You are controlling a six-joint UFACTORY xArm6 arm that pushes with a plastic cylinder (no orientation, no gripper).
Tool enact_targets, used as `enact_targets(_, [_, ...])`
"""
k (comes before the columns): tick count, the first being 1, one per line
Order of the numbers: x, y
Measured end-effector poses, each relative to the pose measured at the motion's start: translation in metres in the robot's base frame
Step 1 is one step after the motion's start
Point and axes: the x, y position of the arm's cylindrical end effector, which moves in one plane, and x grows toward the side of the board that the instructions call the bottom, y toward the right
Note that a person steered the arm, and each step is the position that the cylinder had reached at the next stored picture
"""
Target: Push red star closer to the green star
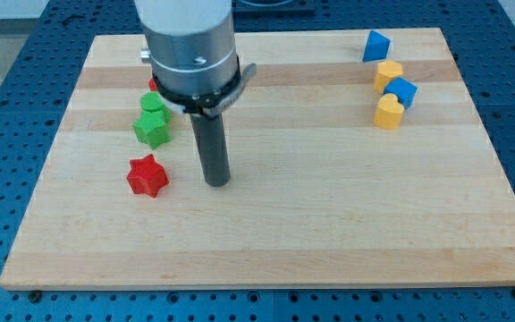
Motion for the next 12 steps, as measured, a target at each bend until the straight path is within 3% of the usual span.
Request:
enact_targets(2, [0.018, -0.05])
enact_targets(4, [-0.003, -0.092])
enact_targets(6, [-0.014, -0.096])
enact_targets(7, [0.009, -0.1])
enact_targets(10, [0.003, -0.201])
enact_targets(11, [-0.009, -0.201])
enact_targets(12, [-0.017, -0.164])
